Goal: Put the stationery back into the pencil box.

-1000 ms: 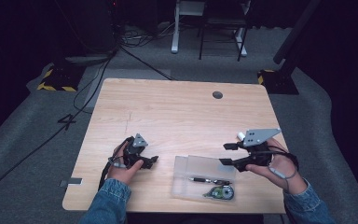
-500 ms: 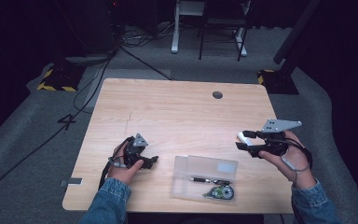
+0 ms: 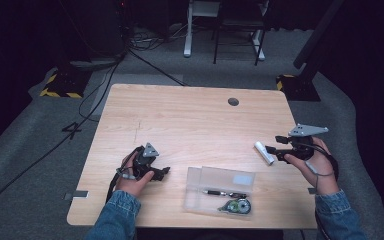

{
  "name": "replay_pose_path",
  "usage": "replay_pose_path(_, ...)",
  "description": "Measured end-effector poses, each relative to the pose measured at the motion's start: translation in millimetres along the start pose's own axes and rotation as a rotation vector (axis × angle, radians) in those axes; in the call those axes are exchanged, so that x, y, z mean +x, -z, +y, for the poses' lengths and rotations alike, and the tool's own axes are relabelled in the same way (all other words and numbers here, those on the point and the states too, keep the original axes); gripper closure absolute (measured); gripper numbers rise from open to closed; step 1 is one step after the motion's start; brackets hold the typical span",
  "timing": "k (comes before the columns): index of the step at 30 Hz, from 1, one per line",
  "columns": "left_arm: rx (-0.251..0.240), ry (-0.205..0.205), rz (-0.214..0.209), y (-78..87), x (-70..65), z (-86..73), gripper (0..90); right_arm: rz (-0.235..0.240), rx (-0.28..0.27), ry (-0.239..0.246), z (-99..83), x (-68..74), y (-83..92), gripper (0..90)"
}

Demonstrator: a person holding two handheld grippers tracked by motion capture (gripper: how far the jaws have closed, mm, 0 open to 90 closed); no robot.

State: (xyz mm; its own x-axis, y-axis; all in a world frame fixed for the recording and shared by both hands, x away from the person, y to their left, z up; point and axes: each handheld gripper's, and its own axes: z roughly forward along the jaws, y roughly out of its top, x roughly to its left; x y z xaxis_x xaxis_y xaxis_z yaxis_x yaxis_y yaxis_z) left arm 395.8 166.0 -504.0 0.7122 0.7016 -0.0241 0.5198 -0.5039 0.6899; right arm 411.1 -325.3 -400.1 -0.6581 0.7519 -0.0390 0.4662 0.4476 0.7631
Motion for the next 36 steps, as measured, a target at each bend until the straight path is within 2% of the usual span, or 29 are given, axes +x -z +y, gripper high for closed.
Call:
replay_pose_path(5, -0.001, 0.000, 0.001, -0.1, -0.1, 0.0, 15.4, -0.031, 0.058, -0.040, -14.4, -17.3, -10.6, 38.2)
replay_pose_path(11, -0.003, 0.003, 0.002, -0.2, -0.2, 0.0, 15.4, -0.037, 0.094, -0.069, -23.4, -24.1, -20.4, 38.0)
replay_pose_path(26, -0.002, 0.003, 0.002, -0.2, -0.2, 0.0, 15.4, -0.028, 0.180, -0.092, -38.6, -25.7, -45.9, 38.7)
replay_pose_path(30, -0.003, 0.003, 0.002, -0.3, -0.2, 0.0, 15.4, -0.016, 0.220, -0.113, -42.8, -24.6, -52.4, 44.8)
replay_pose_path(33, -0.003, 0.003, 0.003, -0.3, -0.2, 0.0, 15.4, -0.013, 0.239, -0.108, -44.1, -23.6, -54.8, 46.2)
replay_pose_path(34, -0.002, 0.002, 0.003, -0.3, -0.1, 0.0, 15.4, -0.009, 0.266, -0.097, -45.6, -21.7, -58.7, 50.0)
replay_pose_path(36, -0.002, 0.003, 0.003, -0.3, -0.1, 0.0, 15.4, -0.013, 0.280, -0.094, -45.9, -20.3, -60.8, 51.8)
